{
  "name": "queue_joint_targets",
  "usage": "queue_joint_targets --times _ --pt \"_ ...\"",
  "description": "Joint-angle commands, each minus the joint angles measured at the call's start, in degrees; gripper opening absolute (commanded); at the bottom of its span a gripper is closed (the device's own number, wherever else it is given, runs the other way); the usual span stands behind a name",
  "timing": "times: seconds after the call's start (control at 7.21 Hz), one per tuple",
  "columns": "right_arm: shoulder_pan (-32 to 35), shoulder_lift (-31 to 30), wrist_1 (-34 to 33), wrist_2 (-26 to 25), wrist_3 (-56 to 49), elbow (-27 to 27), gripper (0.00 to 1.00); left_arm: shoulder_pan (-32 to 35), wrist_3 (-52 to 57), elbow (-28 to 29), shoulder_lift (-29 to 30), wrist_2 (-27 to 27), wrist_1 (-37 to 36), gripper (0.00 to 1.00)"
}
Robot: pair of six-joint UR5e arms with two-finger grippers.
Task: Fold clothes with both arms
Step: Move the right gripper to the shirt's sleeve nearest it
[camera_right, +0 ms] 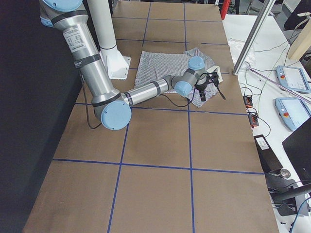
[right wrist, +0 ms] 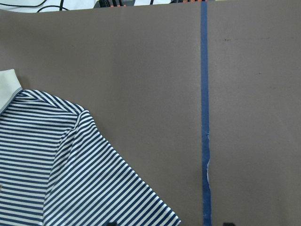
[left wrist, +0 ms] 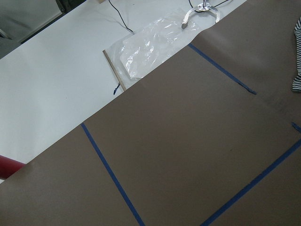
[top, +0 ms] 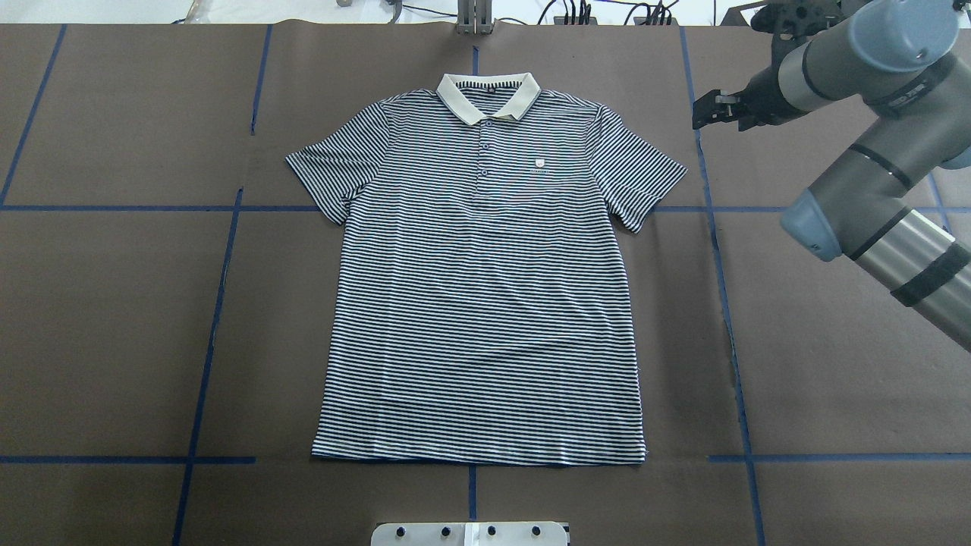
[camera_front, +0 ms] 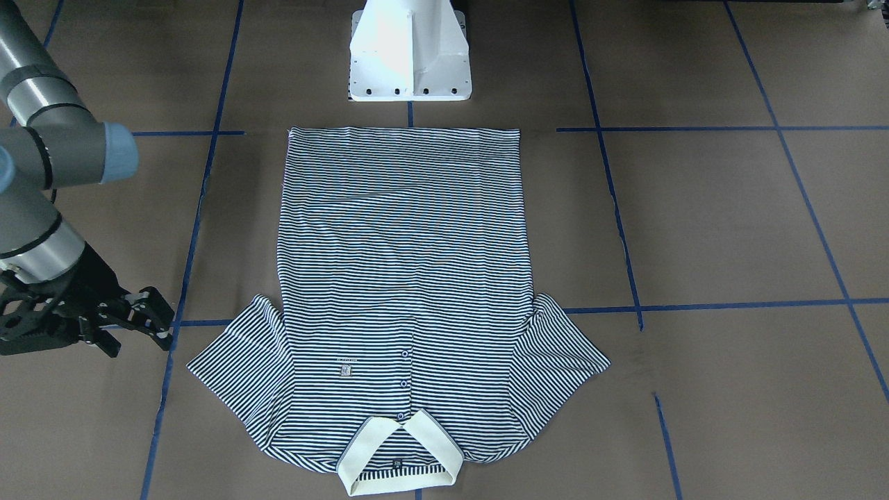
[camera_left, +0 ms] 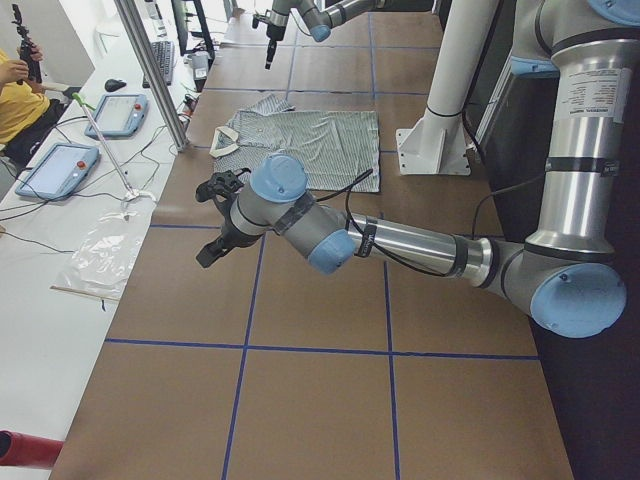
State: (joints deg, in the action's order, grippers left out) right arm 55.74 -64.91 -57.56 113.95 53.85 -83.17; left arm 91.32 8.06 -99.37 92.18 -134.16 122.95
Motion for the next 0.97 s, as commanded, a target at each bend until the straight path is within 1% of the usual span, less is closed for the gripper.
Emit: queue_joint_targets --times 0.0,0.14,0.28,0.55,0.83 --pt "-3.79 2.58 0.96 -5.21 1.78 5.10 0.69 0.00 0.02 -0.12 0.02 -0.05 0.09 1.00" --pt "-4.58 4.07 0.96 -6.10 1.87 7.12 0.69 0.00 0.02 -0.12 0.02 -0.31 0.01 1.00" --pt "-5.72 4.26 0.96 -7.24 1.87 8.01 0.68 -0.09 0.02 -0.12 0.02 -0.23 0.09 1.00" --pt "-7.13 4.26 0.96 -8.47 1.79 9.68 0.64 0.00 0.02 -0.12 0.02 -0.32 0.09 1.00" --pt "-7.14 4.00 0.87 -8.66 1.44 10.13 0.61 -0.09 0.02 -0.12 0.02 -0.31 0.09 1.00"
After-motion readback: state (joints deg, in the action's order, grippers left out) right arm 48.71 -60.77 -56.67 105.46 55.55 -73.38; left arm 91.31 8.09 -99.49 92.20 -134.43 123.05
